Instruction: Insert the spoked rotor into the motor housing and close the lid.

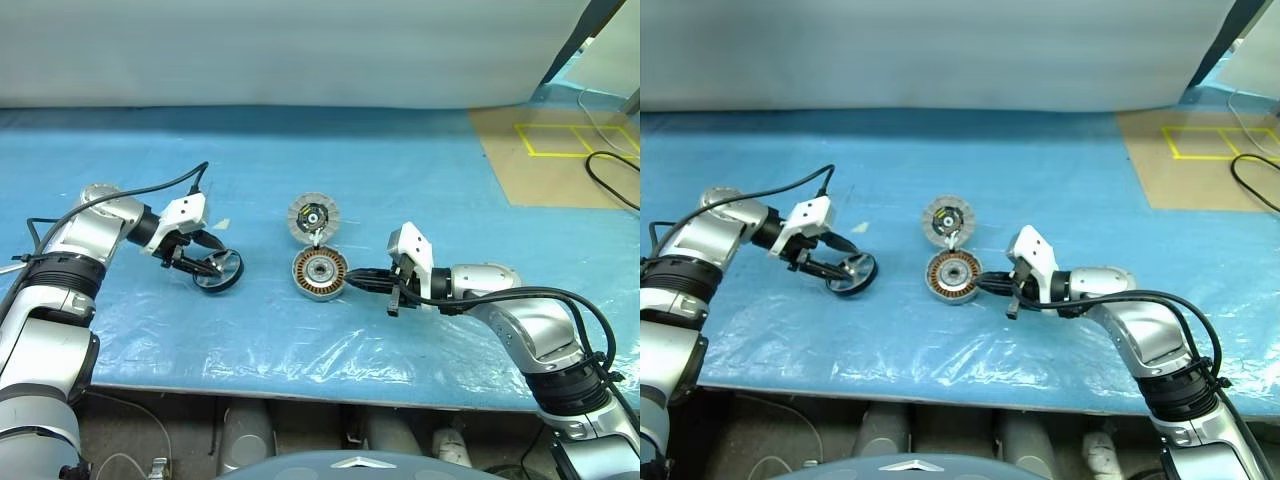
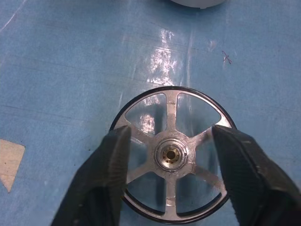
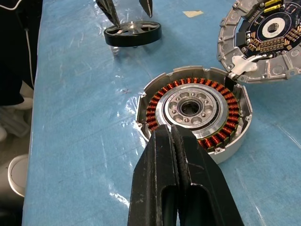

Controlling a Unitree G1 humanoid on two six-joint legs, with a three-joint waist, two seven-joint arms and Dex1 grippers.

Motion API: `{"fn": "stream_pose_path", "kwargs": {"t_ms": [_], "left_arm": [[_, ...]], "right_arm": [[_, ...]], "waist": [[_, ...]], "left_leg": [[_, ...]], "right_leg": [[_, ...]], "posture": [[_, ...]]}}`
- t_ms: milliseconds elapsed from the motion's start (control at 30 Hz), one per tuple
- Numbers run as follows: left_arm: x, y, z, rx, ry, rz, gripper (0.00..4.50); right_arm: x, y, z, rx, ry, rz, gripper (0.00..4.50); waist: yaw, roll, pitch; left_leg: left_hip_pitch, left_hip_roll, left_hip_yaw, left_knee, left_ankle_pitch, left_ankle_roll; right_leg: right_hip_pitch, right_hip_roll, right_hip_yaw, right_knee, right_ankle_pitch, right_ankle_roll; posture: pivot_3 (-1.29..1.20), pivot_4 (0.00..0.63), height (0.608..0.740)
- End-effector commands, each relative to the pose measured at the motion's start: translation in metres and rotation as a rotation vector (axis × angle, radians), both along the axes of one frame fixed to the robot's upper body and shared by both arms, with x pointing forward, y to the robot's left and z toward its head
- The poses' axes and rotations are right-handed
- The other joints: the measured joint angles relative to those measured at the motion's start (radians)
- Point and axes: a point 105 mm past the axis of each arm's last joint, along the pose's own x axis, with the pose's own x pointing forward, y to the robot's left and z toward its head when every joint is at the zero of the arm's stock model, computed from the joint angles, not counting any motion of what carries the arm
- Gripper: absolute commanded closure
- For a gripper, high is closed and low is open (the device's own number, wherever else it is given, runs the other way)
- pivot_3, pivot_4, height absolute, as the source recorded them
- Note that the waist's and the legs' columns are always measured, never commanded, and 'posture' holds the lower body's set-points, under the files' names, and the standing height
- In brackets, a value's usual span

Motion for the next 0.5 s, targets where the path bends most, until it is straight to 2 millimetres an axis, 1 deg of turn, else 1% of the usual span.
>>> {"fn": "stream_pose_path", "kwargs": {"t_ms": [33,333,500], "left_arm": [[0.0,0.002,0.011,0.001,-0.021,-0.008,1.85],[-0.003,0.009,0.002,0.037,-0.012,-0.009,1.85],[-0.003,0.008,-0.001,0.045,-0.004,-0.009,1.85]], "right_arm": [[-0.002,0.003,0.005,0.011,-0.018,0.017,4.5],[-0.001,0.001,0.003,0.006,-0.012,0.007,4.5],[0.0,0.001,0.002,0.003,-0.011,0.002,4.5]], "waist": [[0.0,0.0,0.0],[0.0,0.0,0.0],[0.0,0.0,0.0]], "left_leg": [[0.0,0.0,0.0,0.0,0.0,0.0],[0.0,0.0,0.0,0.0,0.0,0.0],[0.0,0.0,0.0,0.0,0.0,0.0]], "right_leg": [[0.0,0.0,0.0,0.0,0.0,0.0],[0.0,0.0,0.0,0.0,0.0,0.0],[0.0,0.0,0.0,0.0,0.0,0.0]], "posture": [[0.0,0.15,0.74],[0.0,0.15,0.74],[0.0,0.15,0.74]]}}
